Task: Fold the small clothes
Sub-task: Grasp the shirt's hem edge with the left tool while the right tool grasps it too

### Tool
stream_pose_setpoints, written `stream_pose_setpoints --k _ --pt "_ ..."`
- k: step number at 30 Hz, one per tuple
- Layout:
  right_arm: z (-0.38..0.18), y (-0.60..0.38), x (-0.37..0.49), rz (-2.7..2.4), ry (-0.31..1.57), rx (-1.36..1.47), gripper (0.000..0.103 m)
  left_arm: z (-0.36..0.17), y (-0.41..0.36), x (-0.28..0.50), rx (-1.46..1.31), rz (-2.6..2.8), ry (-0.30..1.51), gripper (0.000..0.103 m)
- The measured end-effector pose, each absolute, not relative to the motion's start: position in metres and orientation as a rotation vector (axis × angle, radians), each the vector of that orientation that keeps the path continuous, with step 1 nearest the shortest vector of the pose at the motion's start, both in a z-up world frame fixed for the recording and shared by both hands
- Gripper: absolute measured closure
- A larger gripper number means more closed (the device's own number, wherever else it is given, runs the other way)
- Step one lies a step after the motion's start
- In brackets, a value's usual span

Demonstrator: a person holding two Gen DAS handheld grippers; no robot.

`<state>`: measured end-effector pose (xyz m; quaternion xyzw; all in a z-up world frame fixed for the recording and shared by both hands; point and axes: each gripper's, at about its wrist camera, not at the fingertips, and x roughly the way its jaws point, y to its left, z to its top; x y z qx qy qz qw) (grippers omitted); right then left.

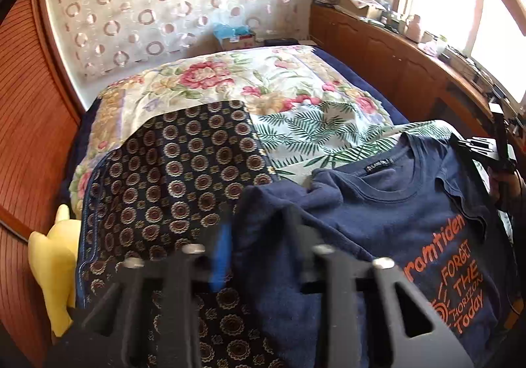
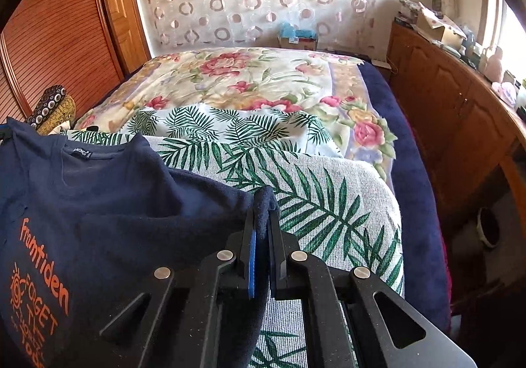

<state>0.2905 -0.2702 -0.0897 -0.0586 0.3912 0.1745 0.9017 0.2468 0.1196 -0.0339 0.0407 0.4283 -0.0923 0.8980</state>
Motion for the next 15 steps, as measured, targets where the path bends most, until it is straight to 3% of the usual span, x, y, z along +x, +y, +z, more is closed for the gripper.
stream_pose_setpoints --k 7,15 --pt "-0.091 -0.266 0.289 0.351 0.802 -0.145 0.098 0.005 0.129 0.229 0.029 -0.139 0.719 0.096" --pt "-0.091 -0.266 0.290 0.349 0.797 -0.156 0.098 -0.004 0.125 0.229 0.029 -0.164 0.741 0.096"
